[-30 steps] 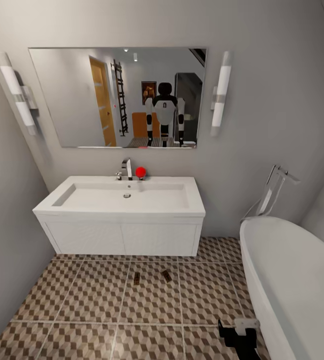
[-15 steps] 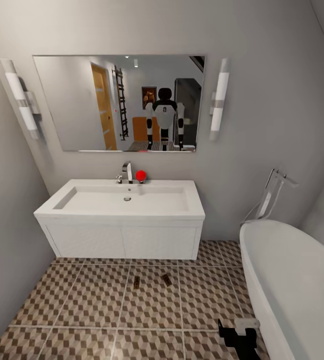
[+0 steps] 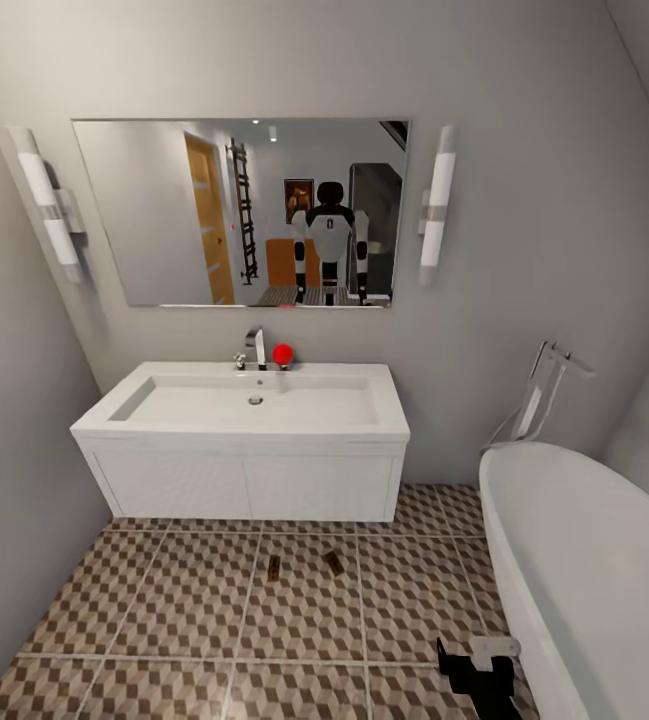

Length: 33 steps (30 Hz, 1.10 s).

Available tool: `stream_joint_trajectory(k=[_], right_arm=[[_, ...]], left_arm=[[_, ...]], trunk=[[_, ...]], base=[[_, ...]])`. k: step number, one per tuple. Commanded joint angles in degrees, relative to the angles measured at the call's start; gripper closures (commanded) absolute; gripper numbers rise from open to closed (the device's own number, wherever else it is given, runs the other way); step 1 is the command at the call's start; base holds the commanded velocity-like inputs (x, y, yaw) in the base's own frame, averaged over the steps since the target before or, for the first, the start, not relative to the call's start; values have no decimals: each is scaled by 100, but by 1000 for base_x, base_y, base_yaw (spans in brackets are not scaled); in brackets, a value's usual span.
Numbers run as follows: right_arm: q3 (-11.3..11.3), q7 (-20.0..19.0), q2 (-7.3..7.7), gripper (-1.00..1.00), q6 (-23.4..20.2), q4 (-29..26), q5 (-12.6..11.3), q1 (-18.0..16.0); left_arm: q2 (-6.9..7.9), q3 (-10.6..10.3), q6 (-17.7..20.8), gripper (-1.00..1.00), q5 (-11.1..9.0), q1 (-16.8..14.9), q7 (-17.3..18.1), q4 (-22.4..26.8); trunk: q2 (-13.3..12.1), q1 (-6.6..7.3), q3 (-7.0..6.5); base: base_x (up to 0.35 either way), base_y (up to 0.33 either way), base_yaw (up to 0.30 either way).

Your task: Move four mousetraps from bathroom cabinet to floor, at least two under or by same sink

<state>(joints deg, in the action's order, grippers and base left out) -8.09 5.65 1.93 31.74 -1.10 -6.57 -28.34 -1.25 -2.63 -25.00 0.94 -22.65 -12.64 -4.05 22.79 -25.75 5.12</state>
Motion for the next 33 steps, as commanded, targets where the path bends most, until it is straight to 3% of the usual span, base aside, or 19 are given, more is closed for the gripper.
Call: stream_joint_trajectory(k=[1, 10, 33], right_arm=[[-52, 6, 0, -100, 17, 4, -57, -5], [-52, 6, 3, -100, 16, 4, -58, -5], [-52, 6, 29, -100, 17, 4, -55, -5]], left_arm=[[-1, -27, -33, -100, 11, -12, -37, -25], [0, -27, -31, -100, 11, -10, -37, -25], [2, -27, -31, -100, 11, -3, -37, -25]], trunk=[[13, -3, 12], [13, -3, 10], [13, -3, 10]], base=[[-32, 0, 0], [-91, 0, 0], [-324, 0, 0]])
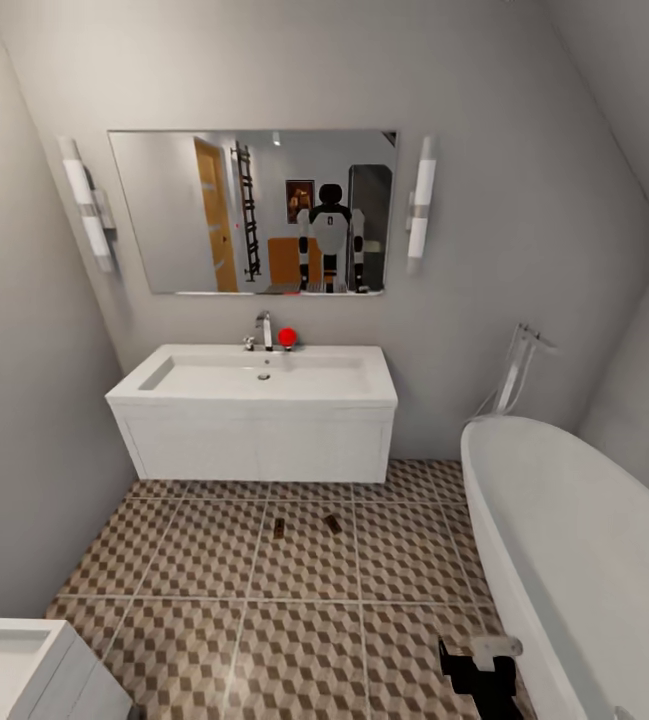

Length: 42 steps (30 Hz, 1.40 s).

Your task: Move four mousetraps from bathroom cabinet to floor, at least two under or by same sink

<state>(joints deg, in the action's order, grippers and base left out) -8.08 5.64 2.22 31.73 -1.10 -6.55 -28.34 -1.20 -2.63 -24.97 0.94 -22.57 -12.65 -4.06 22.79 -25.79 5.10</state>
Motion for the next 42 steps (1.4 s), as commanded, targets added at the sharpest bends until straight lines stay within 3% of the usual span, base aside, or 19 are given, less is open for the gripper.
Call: stream_joint_trajectory(k=[1, 42], right_arm=[[-53, 7, 2, -100, 17, 5, -57, -5], [-53, 13, 9, -100, 17, 5, -57, -5]], left_arm=[[-3, -27, -34, -100, 11, -11, -36, -24], [-3, -25, -38, -100, 11, -11, -36, -24]], trunk=[[13, 0, 13], [13, 0, 13]], base=[[-339, 0, 0], [-339, 0, 17]])
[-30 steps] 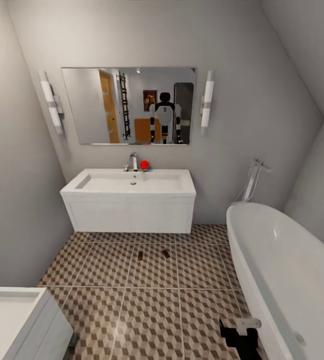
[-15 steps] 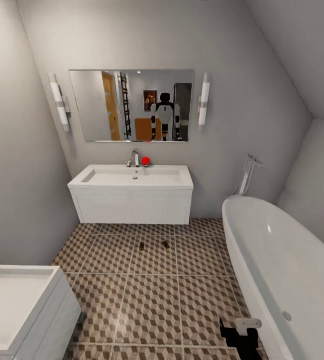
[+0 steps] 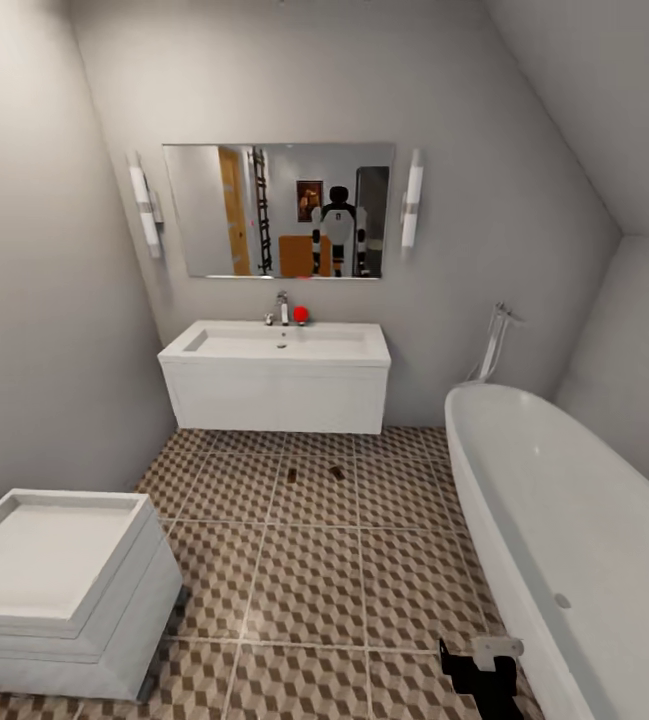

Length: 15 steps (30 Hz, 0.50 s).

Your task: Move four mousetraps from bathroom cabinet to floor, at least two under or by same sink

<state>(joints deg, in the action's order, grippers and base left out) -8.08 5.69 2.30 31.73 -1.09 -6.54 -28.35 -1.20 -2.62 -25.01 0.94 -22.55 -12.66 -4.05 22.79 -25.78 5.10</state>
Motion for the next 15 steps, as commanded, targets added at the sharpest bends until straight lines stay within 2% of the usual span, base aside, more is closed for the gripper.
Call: stream_joint_trajectory(k=[1, 6, 15], right_arm=[[-53, 8, 1, -100, 18, 3, -58, -4], [-53, 10, -3, -100, 18, 5, -58, -4], [-53, 11, -7, -100, 18, 3, -58, -4]], left_arm=[[-3, -27, -35, -100, 11, -12, -35, -26], [-3, -28, -36, -100, 11, -12, -35, -26], [-3, -28, -31, -100, 11, -12, -35, -26]], trunk=[[13, 0, 13], [13, 0, 13], [13, 0, 13]], base=[[-317, 0, 226], [-177, 0, 258], [-33, 0, 284]])
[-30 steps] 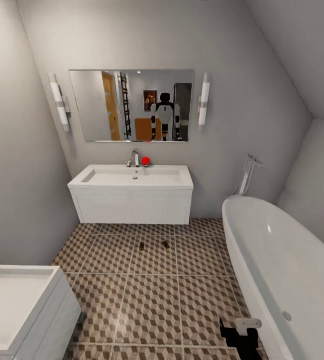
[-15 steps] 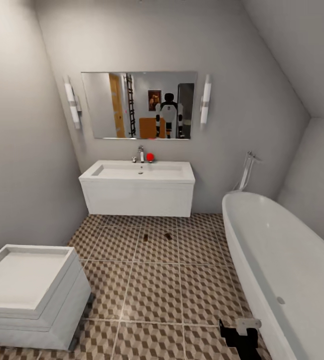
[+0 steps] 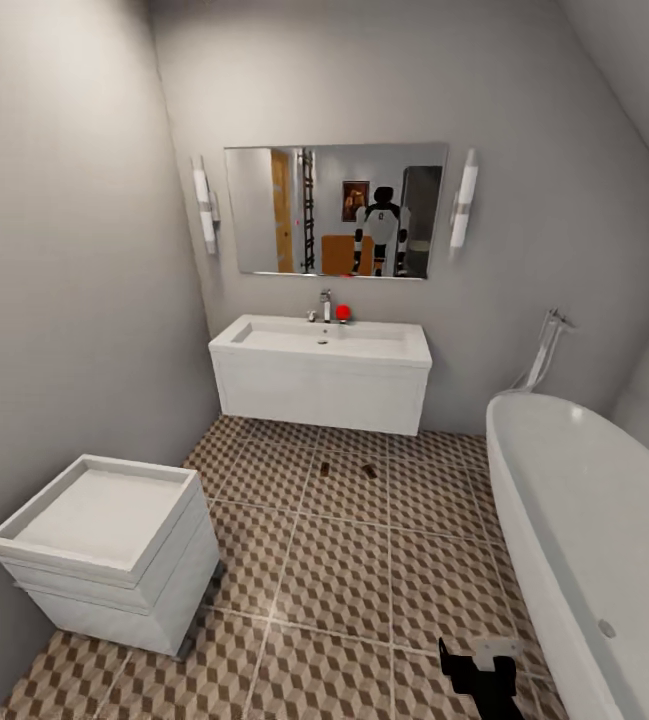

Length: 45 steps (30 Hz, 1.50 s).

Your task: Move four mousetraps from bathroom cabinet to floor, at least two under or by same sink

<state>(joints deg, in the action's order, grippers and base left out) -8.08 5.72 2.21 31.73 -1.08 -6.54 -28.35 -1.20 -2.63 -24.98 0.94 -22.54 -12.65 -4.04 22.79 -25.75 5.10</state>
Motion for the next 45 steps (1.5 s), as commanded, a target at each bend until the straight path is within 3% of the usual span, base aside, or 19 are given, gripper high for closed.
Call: stream_joint_trajectory(k=[1, 45], right_arm=[[-53, 8, 0, -100, 17, 2, -58, -4], [-53, 8, -10, -100, 17, 2, -58, -4]], left_arm=[[-3, -27, -34, -100, 11, -13, -36, -27], [-10, -27, -25, -100, 11, -13, -36, -27]], trunk=[[13, -4, 13], [13, -4, 13]], base=[[-7, 0, 288], [0, 0, 289]])
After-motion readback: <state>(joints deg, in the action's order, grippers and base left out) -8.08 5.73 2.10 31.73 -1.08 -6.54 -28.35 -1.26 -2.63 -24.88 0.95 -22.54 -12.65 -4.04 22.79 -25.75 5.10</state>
